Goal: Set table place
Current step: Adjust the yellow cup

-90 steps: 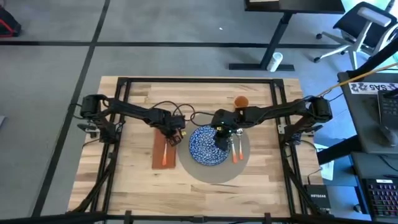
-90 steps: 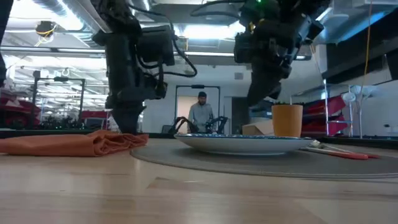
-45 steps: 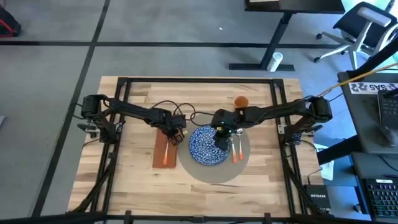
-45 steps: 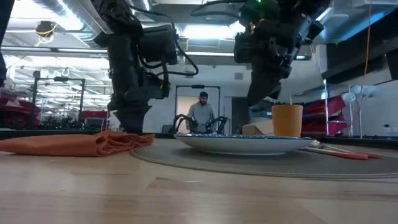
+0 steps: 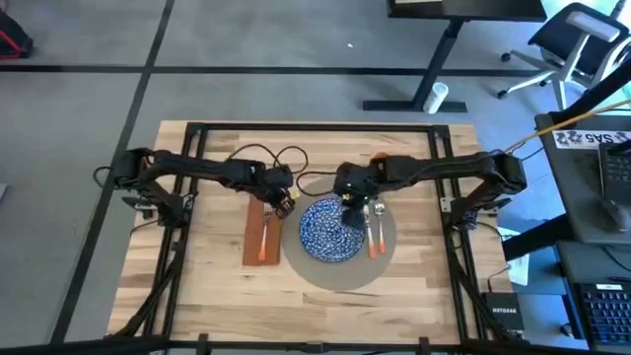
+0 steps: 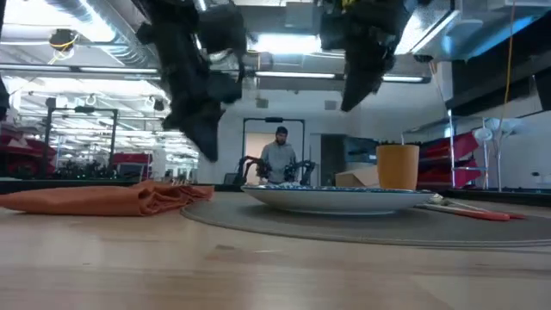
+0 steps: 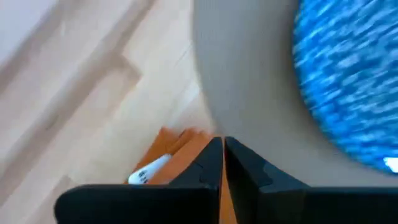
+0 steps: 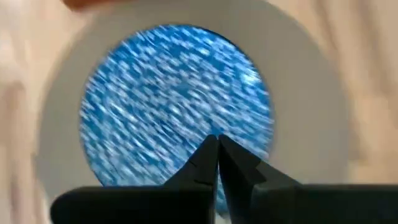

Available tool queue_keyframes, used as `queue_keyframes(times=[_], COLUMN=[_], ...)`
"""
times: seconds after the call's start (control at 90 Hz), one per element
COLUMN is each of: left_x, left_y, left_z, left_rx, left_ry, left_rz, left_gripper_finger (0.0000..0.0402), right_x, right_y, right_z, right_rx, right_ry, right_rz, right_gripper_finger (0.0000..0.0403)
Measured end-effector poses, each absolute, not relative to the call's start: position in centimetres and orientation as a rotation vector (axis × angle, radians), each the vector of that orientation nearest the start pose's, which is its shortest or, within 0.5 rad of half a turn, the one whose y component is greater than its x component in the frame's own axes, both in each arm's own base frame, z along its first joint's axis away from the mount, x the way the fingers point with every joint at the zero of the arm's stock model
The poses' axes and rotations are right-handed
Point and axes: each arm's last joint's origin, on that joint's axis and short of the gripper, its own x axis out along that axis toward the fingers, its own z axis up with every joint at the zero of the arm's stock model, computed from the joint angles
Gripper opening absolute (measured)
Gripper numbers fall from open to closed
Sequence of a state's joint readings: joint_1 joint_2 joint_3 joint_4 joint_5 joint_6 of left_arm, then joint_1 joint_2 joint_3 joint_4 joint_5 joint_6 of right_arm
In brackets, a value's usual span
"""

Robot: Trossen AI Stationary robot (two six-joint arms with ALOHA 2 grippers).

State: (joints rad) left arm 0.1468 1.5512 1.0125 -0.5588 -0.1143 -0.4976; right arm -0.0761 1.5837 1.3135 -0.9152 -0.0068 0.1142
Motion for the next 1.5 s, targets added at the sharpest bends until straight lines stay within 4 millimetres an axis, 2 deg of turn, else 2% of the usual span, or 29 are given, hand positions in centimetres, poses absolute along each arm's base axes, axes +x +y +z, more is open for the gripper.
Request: queue_keyframes(times=[0.067,0.156,0.478,0.722,0.911,1.222,1.5], left_x=[29.6,29.6,29.8,29.8,29.8,29.8,29.8], left_y=[4.7,4.6,3.6,2.9,2.9,2.9,2.9], left_z=[21.0,21.0,21.0,21.0,21.0,21.0,21.0], left_rx=[-0.461,-0.46,-0.444,-0.446,-0.45,-0.456,-0.462], left_ry=[1.012,1.011,1.017,1.022,1.023,1.021,1.019], left_rz=[0.5,0.498,0.469,0.457,0.46,0.463,0.467], left_gripper_finger=[0.0,0.0,0.0,0.0,0.0,0.0,0.0], right_x=[30.4,29.4,26.6,25.2,24.0,23.0,22.6], right_y=[-3.4,-5.3,-11.9,-15.0,-15.8,-14.9,-14.4], right_z=[27.5,26.9,24.5,23.9,22.7,19.7,19.3], right_rx=[0.092,0.053,0.101,0.151,0.186,0.224,0.294], right_ry=[1.244,1.323,1.414,1.394,1.427,1.48,1.496], right_rz=[-0.197,-0.303,-0.486,-0.458,-0.424,-0.37,-0.284], right_gripper_finger=[0.0,0.0,0.0,0.0,0.0,0.0,0.0])
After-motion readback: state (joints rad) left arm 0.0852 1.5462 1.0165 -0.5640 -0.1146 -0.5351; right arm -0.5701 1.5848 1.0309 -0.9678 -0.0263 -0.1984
